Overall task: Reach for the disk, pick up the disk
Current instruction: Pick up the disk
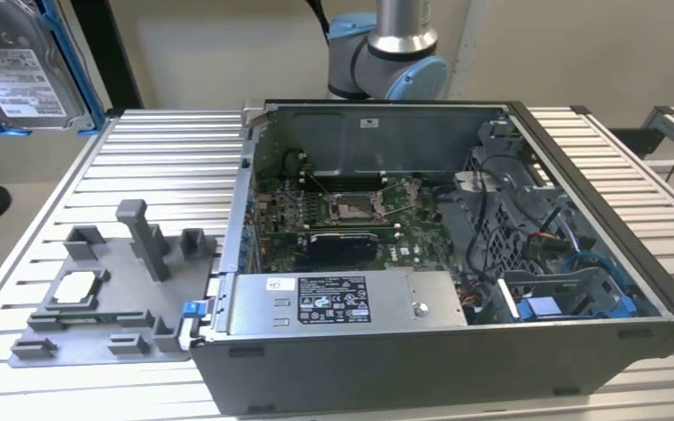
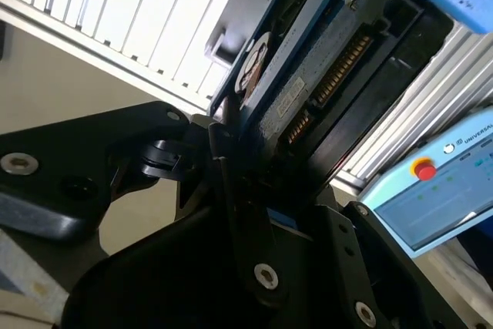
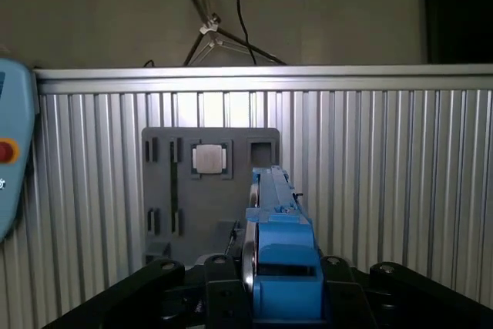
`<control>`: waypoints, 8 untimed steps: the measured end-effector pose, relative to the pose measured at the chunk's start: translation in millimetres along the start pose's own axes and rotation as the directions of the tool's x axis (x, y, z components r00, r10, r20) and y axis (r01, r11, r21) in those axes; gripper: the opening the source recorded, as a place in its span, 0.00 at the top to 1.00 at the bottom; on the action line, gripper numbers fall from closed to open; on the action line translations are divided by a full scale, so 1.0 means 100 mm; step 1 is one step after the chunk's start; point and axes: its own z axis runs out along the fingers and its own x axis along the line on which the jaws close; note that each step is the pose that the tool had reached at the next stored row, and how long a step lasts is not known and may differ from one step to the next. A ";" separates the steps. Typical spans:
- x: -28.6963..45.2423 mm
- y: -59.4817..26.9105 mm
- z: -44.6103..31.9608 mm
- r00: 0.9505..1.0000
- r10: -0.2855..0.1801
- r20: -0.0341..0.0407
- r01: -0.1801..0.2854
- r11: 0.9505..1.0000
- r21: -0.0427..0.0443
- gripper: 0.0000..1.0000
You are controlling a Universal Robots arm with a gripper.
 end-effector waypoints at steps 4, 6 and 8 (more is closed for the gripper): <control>0.000 -0.001 -0.006 1.000 0.000 0.000 0.000 1.000 0.000 1.00; 0.000 -0.001 -0.007 1.000 0.000 0.000 0.000 1.000 0.001 1.00; 0.000 0.000 -0.007 1.000 0.000 0.000 0.000 1.000 0.001 1.00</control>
